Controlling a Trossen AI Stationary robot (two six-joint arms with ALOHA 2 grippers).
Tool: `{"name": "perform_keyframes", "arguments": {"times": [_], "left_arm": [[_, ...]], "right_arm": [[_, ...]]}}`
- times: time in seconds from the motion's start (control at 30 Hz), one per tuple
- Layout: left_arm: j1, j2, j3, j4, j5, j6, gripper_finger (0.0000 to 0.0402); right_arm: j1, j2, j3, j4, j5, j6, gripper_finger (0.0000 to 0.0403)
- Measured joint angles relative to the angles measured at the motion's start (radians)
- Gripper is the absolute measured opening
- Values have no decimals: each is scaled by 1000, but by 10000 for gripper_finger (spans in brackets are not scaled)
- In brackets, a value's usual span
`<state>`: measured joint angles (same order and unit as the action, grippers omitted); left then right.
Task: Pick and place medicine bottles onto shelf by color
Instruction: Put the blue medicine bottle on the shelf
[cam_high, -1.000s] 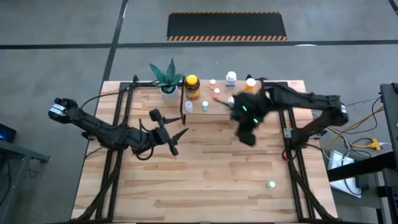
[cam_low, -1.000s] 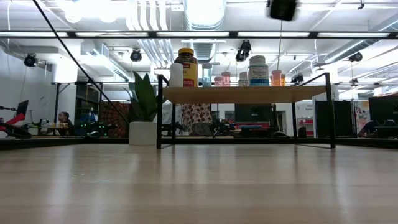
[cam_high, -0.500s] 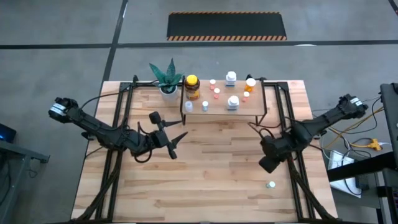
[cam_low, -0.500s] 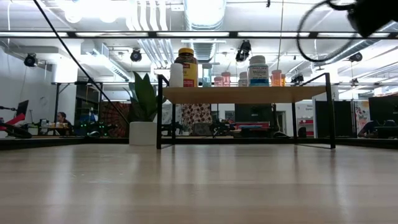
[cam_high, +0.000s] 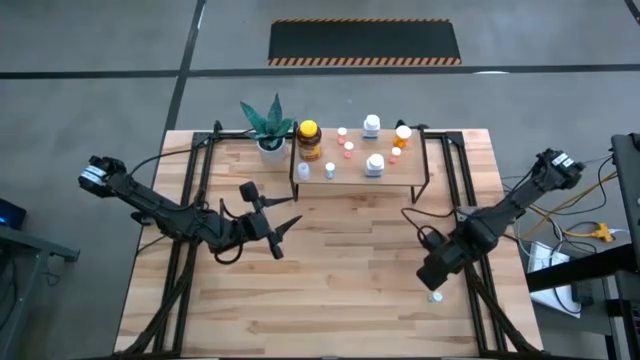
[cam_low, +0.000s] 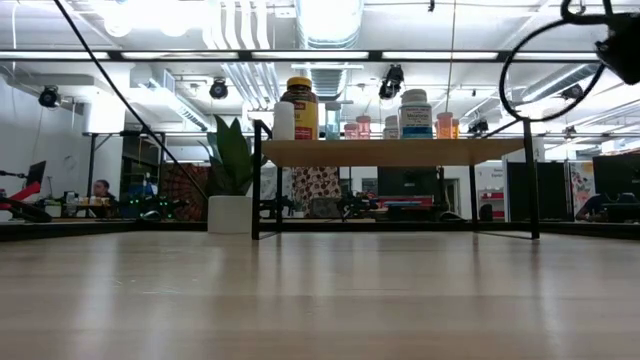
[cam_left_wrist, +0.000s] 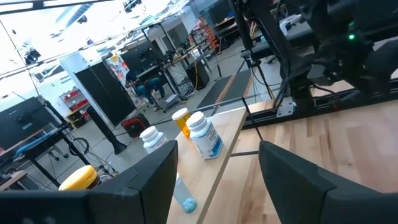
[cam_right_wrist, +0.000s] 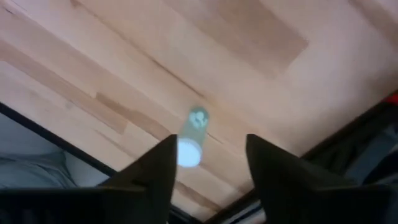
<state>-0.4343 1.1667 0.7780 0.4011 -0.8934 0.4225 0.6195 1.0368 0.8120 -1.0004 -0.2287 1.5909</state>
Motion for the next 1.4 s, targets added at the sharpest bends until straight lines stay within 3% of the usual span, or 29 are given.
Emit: {"name": "perform_keyframes", "arguments": {"times": [0.17, 0.37, 0.53, 1.0, 1.4], "left_arm": [[-1, 0, 0, -4, 0, 0, 208], [-1, 0, 0, -26, -1, -1, 208], [0, 0, 0, -26, -1, -1, 208], [0, 0, 0, -26, -1, -17, 208], [0, 0, 0, -28, -1, -23, 208]], "right_arm": [[48, 72, 0, 22, -71, 56, 235], [113, 158, 0, 90, -78, 107, 250], [146, 212, 0, 166, -78, 150, 242], [160, 288, 0, 180, -56, 155, 220], [160, 289, 0, 198, -30, 152, 142]]}}
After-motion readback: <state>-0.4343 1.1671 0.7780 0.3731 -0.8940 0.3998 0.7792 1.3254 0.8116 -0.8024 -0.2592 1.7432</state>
